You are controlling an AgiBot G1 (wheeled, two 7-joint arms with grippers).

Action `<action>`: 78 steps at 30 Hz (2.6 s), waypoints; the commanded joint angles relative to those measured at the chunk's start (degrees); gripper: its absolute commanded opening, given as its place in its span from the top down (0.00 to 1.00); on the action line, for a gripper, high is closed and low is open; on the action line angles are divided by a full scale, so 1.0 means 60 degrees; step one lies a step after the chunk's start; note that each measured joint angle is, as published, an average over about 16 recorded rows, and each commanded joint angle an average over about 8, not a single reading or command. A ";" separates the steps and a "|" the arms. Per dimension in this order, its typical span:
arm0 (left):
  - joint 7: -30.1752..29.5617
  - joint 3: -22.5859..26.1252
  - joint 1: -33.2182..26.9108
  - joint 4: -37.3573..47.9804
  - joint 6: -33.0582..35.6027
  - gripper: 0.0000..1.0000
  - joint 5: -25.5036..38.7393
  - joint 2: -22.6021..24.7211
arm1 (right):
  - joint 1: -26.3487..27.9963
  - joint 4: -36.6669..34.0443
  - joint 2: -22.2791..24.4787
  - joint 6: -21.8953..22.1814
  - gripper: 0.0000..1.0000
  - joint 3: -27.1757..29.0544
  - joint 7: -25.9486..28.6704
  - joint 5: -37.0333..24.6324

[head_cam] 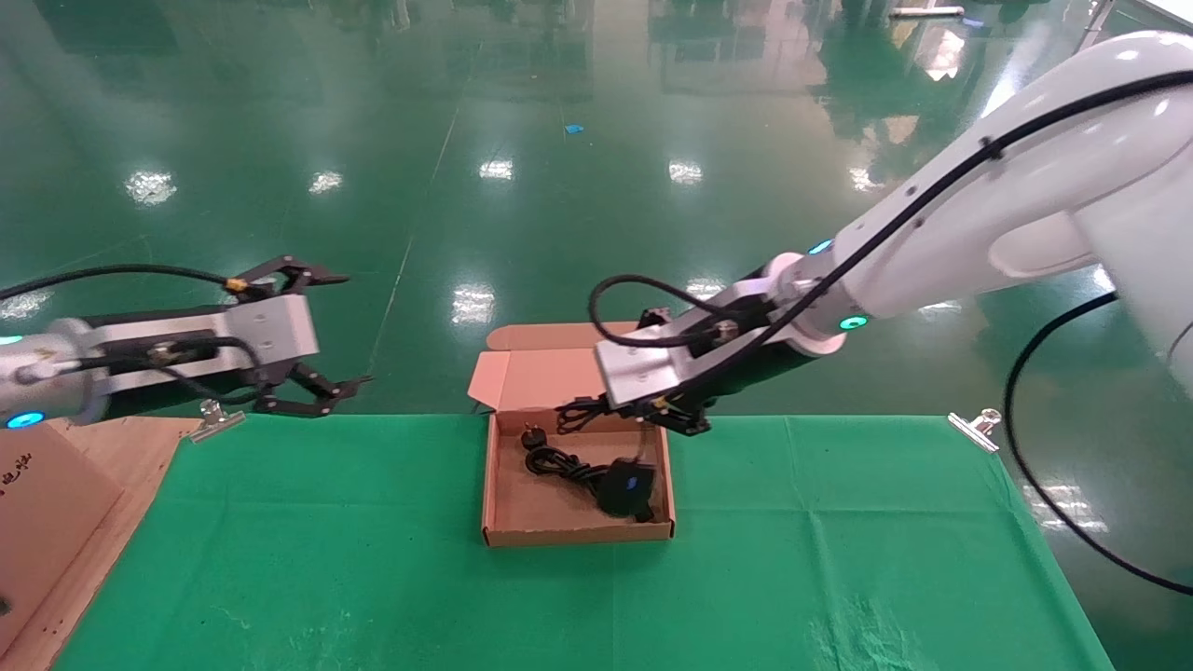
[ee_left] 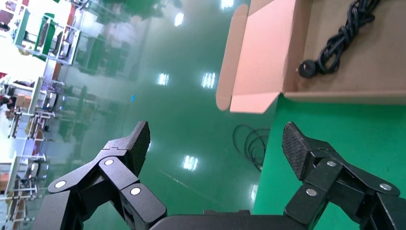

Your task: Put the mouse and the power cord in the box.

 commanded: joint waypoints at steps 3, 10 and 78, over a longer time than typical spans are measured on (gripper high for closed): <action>-0.0249 -0.0023 0.0149 -0.0552 -0.0117 0.00 -0.0032 -0.0585 | -0.0250 0.0689 -0.0015 0.0546 1.00 -0.0395 0.0525 0.0211; -0.0248 -0.0118 0.0175 -0.0576 -0.0032 0.00 -0.0166 -0.0965 | -0.0815 0.1524 -0.0033 0.2655 1.00 -0.1099 0.1059 0.0655; -0.0441 -0.0948 0.1094 0.0022 0.1125 0.00 -0.0486 -0.0492 | -0.2780 0.2664 0.0904 0.4581 0.00 -0.2612 0.1825 0.2812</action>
